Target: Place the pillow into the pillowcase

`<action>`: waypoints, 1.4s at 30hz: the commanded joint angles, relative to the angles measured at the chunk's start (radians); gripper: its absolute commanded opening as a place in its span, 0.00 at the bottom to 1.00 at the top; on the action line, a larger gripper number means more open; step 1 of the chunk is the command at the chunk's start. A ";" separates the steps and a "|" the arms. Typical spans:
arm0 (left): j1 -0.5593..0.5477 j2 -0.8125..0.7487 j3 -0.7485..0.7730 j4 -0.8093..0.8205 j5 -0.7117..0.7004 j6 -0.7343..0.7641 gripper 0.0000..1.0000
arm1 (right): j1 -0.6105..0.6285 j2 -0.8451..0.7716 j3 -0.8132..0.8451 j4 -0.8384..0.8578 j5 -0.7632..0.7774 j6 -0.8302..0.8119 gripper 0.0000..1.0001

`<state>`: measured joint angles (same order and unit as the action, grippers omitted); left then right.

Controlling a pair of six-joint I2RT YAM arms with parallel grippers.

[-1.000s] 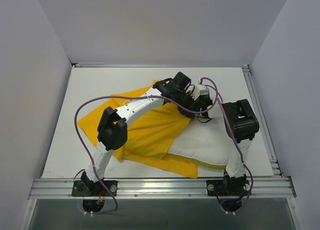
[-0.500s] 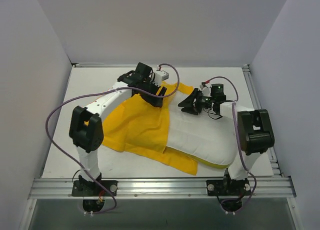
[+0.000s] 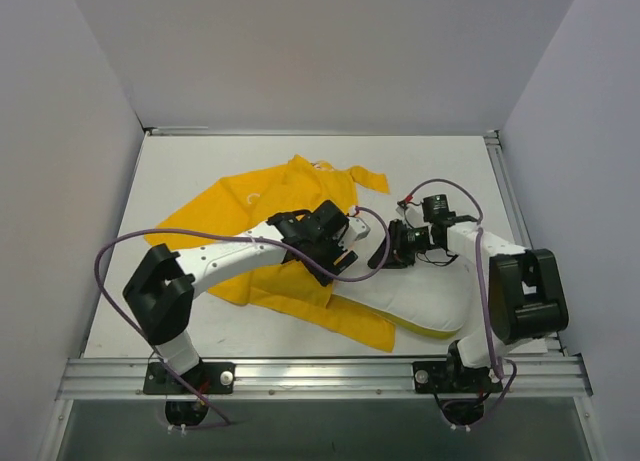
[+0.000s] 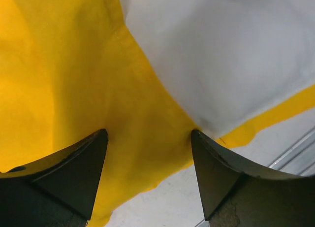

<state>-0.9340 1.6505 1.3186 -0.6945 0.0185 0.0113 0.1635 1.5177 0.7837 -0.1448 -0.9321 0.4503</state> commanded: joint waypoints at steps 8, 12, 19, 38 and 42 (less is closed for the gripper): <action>-0.005 0.117 0.102 0.084 0.083 -0.073 0.30 | 0.004 0.193 0.026 -0.027 -0.022 -0.065 0.08; -0.031 0.109 0.111 0.194 0.325 -0.086 0.10 | 0.021 0.214 0.028 0.051 -0.046 0.002 0.06; -0.088 0.229 0.209 0.272 0.504 -0.140 0.02 | 0.041 0.242 0.028 0.103 -0.063 0.070 0.04; 0.305 -0.187 0.052 0.122 0.368 0.047 0.97 | -0.081 -0.172 0.181 -0.430 0.215 -0.620 0.70; 0.314 0.001 0.264 0.139 0.167 0.030 0.91 | -0.162 -0.061 0.326 -0.426 0.299 -0.599 0.67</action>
<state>-0.6243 1.4918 1.4475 -0.5732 0.3546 0.0338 0.0647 1.3567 1.0138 -0.4973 -0.7624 -0.0826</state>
